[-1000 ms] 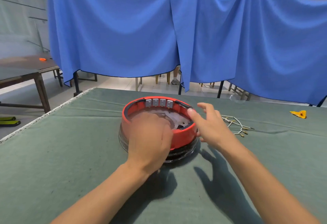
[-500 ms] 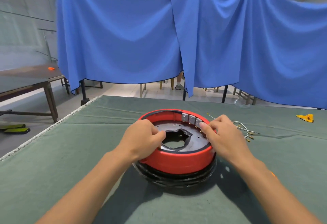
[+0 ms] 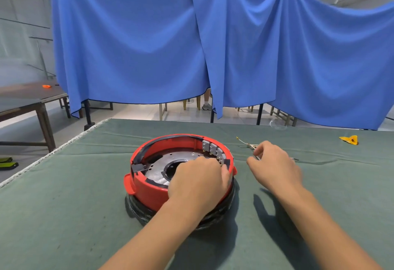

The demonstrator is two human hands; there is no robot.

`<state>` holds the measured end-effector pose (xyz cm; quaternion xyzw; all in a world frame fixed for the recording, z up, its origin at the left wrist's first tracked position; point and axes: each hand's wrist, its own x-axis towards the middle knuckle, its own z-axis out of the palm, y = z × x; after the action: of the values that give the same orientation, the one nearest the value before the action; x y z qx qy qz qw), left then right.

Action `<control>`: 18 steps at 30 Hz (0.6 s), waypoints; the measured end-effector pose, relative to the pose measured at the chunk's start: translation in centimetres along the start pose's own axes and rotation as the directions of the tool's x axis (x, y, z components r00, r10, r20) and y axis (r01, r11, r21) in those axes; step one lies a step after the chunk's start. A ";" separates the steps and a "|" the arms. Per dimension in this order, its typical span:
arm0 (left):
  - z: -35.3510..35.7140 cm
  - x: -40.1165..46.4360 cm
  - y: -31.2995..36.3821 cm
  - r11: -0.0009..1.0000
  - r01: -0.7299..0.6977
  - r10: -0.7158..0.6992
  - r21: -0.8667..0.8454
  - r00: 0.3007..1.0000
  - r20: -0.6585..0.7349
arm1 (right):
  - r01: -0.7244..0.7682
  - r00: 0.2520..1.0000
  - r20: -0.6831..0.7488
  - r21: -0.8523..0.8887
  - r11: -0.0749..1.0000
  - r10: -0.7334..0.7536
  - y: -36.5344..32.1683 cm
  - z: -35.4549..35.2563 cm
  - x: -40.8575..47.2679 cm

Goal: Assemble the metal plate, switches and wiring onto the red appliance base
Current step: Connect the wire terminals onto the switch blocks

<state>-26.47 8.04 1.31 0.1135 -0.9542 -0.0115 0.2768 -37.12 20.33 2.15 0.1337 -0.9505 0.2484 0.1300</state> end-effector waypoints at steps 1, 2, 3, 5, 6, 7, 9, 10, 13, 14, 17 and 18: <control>0.1 0.1 -0.2 1.000 0.004 -0.004 -0.003 1.000 0.009 | -0.052 0.997 0.044 -0.086 0.995 0.056 0.8 0.3 0.2; 0.2 0.2 -0.3 1.000 0.006 -0.006 -0.005 1.000 0.013 | -0.103 0.989 0.093 -0.150 0.983 0.118 1.6 0.7 0.3; 0.3 0.3 -0.5 1.000 0.004 -0.004 -0.004 1.000 0.016 | -0.144 0.975 0.137 -0.203 0.968 0.174 2.3 1.0 0.3; 0.5 0.4 -0.9 1.000 -0.006 0.006 0.004 1.000 0.023 | -0.176 0.954 0.194 -0.258 0.950 0.229 3.2 1.5 0.3; 0.6 0.5 -1.2 1.000 -0.010 0.010 0.011 1.000 0.025 | -0.172 0.950 0.215 -0.241 0.955 0.226 3.5 1.6 0.5; 0.6 0.5 -1.5 1.000 -0.013 0.012 0.018 1.000 0.026 | -0.165 0.946 0.243 -0.201 0.965 0.213 3.5 1.5 0.6; 0.7 0.6 -2.1 0.999 -0.017 0.016 0.031 1.000 0.024 | -0.136 0.935 0.314 -0.119 0.984 0.167 3.0 1.4 0.6; 0.8 0.7 -2.2 0.999 -0.016 0.015 0.036 1.000 0.024 | -0.117 0.927 0.349 -0.087 0.989 0.141 2.6 1.5 0.4; 0.8 0.8 -2.6 0.998 -0.014 0.013 0.055 1.000 0.024 | -0.101 0.914 0.396 0.021 0.995 0.085 1.4 2.0 -0.1; 0.8 0.9 -2.6 0.998 -0.016 0.015 0.063 1.000 0.021 | -0.097 0.919 0.388 0.045 0.994 0.073 1.3 2.2 -0.1; 0.8 1.0 -2.8 0.997 -0.020 0.019 0.069 1.000 0.018 | -0.082 0.970 0.230 0.016 0.997 0.076 2.4 2.5 0.8; 0.8 1.1 -2.8 0.997 -0.021 0.020 0.072 1.000 0.015 | -0.082 0.985 0.148 -0.010 0.997 0.083 3.2 2.7 1.1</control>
<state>-27.16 5.05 0.98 0.1134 -0.9570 0.0249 0.2658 -39.66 21.43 -1.14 0.1121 -0.9628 0.2409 0.0488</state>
